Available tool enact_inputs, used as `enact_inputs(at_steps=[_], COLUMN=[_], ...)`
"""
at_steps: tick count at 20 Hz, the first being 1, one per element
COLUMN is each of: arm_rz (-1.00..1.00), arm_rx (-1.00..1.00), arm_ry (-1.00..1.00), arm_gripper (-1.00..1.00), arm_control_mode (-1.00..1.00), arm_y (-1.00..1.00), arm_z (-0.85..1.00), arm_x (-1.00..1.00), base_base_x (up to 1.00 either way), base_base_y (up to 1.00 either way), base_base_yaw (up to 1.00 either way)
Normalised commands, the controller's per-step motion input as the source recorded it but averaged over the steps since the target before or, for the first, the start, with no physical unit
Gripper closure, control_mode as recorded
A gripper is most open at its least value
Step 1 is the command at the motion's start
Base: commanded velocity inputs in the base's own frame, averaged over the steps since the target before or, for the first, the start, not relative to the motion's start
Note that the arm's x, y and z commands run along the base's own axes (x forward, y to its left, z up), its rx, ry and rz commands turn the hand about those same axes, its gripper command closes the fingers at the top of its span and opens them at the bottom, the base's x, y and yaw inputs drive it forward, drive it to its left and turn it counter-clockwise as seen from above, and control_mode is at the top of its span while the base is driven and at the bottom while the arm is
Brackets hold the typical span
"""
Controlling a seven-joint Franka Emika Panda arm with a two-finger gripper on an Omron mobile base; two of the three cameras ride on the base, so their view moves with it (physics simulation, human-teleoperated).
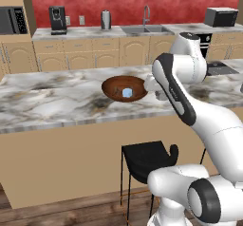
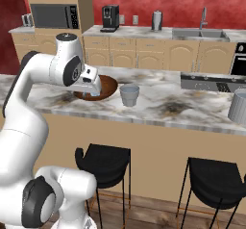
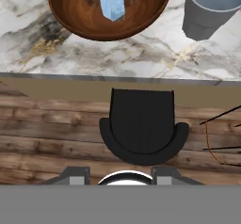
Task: There are four ice cubes in the ice bowl. Place two ice cubes in each glass of water.
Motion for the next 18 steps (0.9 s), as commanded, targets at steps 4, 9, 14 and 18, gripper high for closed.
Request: enact_inputs(at_steps=[4, 9, 14, 18], arm_rz=[0.00, 0.00, 0.00, 0.00], arm_rx=[0.00, 0.00, 0.00, 0.00], arm_ry=[0.00, 0.00, 0.00, 0.00], arm_gripper=[-1.00, -1.00, -1.00, -1.00], arm_control_mode=[-1.00, -1.00, -1.00, -1.00], arm_y=[0.00, 0.00, 0.00, 0.00], arm_z=[0.00, -0.01, -0.08, -0.10], arm_x=[-0.08, -0.21, -0.35, -0.39], base_base_x=[0.00, 0.00, 0.00, 0.00], base_base_y=[0.00, 0.00, 0.00, 0.00], base_base_yaw=[0.00, 0.00, 0.00, 0.00])
